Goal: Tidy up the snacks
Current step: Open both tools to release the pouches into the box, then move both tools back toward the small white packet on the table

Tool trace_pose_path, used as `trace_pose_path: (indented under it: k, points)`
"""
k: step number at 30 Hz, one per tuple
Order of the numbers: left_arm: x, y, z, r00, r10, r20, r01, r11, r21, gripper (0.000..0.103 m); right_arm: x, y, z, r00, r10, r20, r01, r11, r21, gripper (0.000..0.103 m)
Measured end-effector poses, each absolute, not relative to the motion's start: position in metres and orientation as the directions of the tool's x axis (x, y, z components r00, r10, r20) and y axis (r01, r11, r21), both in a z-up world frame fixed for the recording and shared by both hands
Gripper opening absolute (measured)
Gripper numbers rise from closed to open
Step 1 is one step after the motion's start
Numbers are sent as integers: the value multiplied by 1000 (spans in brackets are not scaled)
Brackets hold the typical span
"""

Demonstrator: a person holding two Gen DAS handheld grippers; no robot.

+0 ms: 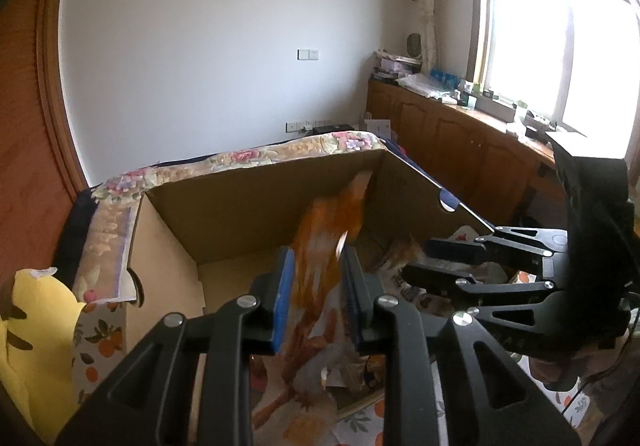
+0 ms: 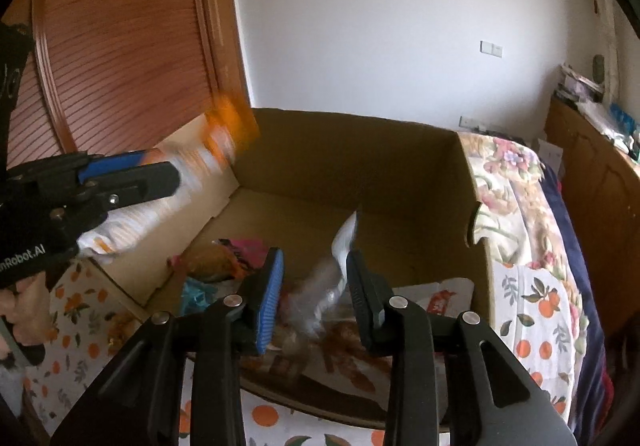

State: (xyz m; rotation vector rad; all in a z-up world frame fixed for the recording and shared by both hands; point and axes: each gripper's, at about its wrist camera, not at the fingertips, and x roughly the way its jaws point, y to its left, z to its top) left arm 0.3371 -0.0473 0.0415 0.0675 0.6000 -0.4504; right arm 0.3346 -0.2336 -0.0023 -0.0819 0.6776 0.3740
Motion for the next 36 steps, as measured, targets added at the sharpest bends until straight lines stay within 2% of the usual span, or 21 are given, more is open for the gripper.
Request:
trace_pose_path:
  k: [2, 11, 19, 26, 29, 36]
  points:
    - [335, -47, 43, 739, -383, -555, 420, 905, -66, 31, 332, -236, 0, 718, 312, -622, -362, 931, 49, 39]
    - [299, -45, 58, 762, -387, -519, 432, 901, -37, 38, 296, -240, 13, 734, 330, -594, -370, 927, 58, 41]
    - [243, -30, 57, 776, -384, -500, 434, 901, -18, 47, 237, -246, 17, 738, 359, -571, -372, 923, 99, 48]
    - [208, -16, 28, 767, -366, -527, 417, 909, -26, 48, 198, -245, -10, 726, 357, -588, -359, 926, 119, 50]
    - [197, -10, 13, 762, -352, -543, 399, 916, -34, 48, 187, -243, -23, 715, 365, -596, -356, 924, 138, 58]
    - [177, 9, -14, 766, -326, -554, 345, 936, -74, 48, 167, -236, -50, 697, 367, -616, -353, 923, 151, 59]
